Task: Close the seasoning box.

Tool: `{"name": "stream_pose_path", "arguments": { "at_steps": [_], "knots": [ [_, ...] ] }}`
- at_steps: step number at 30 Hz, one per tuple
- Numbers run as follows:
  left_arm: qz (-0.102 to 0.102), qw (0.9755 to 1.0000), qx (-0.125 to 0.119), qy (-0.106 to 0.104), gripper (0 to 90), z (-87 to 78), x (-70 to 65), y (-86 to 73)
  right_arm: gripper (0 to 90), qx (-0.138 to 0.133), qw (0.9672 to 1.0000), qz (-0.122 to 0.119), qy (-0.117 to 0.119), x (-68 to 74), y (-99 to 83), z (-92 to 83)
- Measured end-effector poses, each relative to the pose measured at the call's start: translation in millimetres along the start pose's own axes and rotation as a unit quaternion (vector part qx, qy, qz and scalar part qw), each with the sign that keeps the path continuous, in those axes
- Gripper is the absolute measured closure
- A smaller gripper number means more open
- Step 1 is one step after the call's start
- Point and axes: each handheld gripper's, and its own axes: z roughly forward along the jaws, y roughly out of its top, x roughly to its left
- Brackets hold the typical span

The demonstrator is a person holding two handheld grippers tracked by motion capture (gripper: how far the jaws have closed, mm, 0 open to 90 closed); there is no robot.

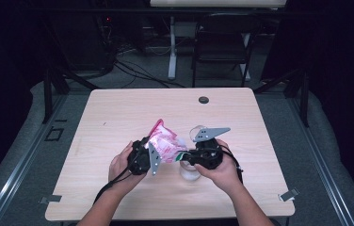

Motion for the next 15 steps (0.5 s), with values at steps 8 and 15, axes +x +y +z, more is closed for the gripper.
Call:
{"name": "stream_pose_path", "arguments": {
  "at_steps": [8, 15],
  "knots": [
    [0.022, 0.9995, 0.002, 0.021, 59.8, 0.2, -1.0, 1.7, 90.0, 0.003, 0.9999, 0.010, 0.004, -6.2, -2.8, 1.4],
    [0.043, 0.9987, 0.009, 0.027, 60.0, -0.6, -1.8, 3.4, 90.0, 0.006, 0.9999, 0.015, 0.000, -9.1, -5.2, 2.8]
  ]
}}
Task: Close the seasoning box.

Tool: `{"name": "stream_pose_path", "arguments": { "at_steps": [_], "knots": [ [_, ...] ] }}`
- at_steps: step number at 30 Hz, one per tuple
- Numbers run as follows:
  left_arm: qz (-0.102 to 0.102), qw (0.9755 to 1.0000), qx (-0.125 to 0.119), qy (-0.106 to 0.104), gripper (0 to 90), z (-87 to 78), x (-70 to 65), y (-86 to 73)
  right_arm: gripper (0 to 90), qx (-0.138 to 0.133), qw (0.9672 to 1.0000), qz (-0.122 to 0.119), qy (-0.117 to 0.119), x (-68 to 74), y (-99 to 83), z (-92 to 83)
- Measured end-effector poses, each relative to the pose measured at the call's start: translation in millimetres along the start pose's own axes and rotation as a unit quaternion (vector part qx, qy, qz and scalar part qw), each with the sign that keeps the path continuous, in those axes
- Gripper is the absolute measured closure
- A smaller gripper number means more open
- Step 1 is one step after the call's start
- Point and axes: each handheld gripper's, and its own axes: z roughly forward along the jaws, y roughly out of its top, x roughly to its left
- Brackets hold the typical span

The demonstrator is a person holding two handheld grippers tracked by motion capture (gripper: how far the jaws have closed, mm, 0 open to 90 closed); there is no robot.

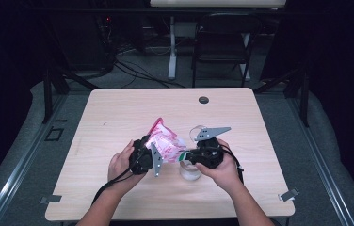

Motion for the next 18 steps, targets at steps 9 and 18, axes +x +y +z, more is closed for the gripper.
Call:
{"name": "stream_pose_path", "arguments": {
  "at_steps": [9, 18],
  "knots": [
    [0.027, 0.9996, 0.007, 0.006, 60.2, -3.8, 2.6, 3.7, 90.0, -0.001, 1.0000, 0.000, -0.006, -2.4, -0.8, -1.1],
    [0.036, 0.9993, 0.009, 0.010, 60.7, -5.1, 3.8, 4.7, 90.0, -0.005, 0.9999, -0.001, -0.010, -2.7, -0.8, -0.6]
  ]
}}
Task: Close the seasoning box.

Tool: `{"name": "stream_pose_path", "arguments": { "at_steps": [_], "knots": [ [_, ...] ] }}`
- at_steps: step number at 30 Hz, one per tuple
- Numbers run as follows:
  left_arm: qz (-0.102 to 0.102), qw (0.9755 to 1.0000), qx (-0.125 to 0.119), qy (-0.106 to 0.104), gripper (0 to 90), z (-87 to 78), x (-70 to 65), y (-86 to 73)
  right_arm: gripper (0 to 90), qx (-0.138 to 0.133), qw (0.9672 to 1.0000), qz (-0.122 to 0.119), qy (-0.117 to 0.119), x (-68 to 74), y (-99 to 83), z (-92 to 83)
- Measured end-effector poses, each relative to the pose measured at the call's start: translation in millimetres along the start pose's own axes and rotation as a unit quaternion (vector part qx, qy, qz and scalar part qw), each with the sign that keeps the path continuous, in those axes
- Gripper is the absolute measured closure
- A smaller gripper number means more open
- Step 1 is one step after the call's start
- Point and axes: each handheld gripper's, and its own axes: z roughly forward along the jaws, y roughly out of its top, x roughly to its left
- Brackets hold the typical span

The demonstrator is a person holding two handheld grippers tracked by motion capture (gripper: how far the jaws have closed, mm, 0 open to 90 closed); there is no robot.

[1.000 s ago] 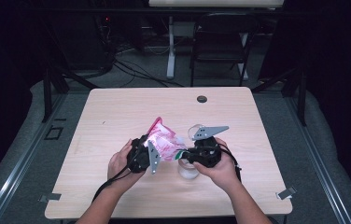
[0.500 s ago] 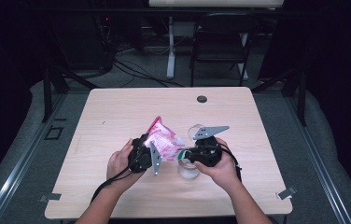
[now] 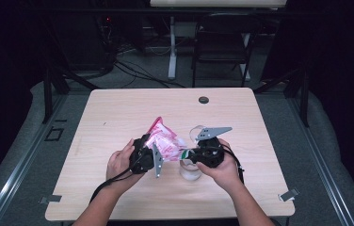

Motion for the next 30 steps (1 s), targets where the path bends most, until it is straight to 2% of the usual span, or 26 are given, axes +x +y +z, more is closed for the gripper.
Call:
{"name": "stream_pose_path", "arguments": {
  "at_steps": [8, 11, 15, 19, 22, 30],
  "knots": [
    [0.022, 0.9997, 0.002, 0.011, 61.5, -3.4, 0.5, 1.9, 90.0, -0.004, 1.0000, -0.001, 0.001, -0.5, -0.3, -0.1],
    [0.042, 0.9989, 0.002, 0.018, 62.0, -5.3, 0.4, 4.7, 90.0, -0.005, 1.0000, -0.005, -0.004, -0.4, 0.0, -1.4],
    [0.057, 0.9982, 0.003, 0.019, 62.5, -6.6, 0.5, 6.5, 90.0, -0.006, 0.9999, -0.006, -0.008, -0.6, 0.0, -1.7],
    [0.061, 0.9979, 0.002, 0.022, 62.9, -7.7, 1.6, 7.8, 90.0, -0.009, 0.9997, -0.015, -0.018, 1.6, 0.8, -2.3],
    [0.073, 0.9969, -0.001, 0.028, 63.0, -9.0, 0.8, 9.3, 90.0, -0.008, 0.9996, -0.016, -0.021, 2.0, 0.8, -2.4],
    [0.076, 0.9966, -0.003, 0.032, 64.5, -10.5, 2.4, 11.0, 90.0, -0.011, 0.9995, -0.017, -0.024, 2.4, 0.9, -3.1]
  ]
}}
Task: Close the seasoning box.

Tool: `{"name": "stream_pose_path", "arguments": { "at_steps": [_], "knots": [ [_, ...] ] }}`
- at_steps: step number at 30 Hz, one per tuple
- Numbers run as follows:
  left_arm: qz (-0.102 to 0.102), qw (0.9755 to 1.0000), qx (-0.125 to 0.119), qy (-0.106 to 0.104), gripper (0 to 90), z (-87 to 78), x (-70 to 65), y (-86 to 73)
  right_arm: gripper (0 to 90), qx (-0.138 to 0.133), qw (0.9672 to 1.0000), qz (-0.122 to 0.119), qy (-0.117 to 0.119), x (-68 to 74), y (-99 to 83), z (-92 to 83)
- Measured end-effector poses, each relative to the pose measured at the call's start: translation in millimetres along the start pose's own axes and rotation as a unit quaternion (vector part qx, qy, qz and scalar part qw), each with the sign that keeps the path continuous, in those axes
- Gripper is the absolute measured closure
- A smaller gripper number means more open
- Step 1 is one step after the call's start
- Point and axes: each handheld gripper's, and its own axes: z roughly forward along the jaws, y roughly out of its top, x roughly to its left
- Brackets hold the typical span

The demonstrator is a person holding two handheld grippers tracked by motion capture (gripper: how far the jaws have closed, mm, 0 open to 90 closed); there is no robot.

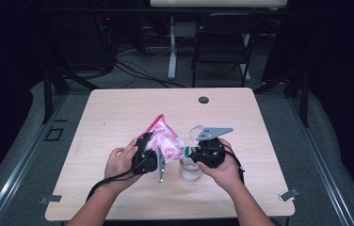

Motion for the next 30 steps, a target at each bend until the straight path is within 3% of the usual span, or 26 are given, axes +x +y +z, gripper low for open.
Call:
{"name": "stream_pose_path", "arguments": {
  "at_steps": [17, 30],
  "knots": [
    [0.034, 0.9992, -0.001, 0.021, 64.7, -2.1, 1.5, 3.4, 90.0, 0.003, 1.0000, -0.005, -0.006, 0.9, -0.4, -1.2],
    [0.046, 0.9983, -0.004, 0.035, 64.8, -3.2, 1.8, 5.4, 90.0, 0.000, 1.0000, -0.006, -0.008, 1.2, -0.7, -2.7]
  ]
}}
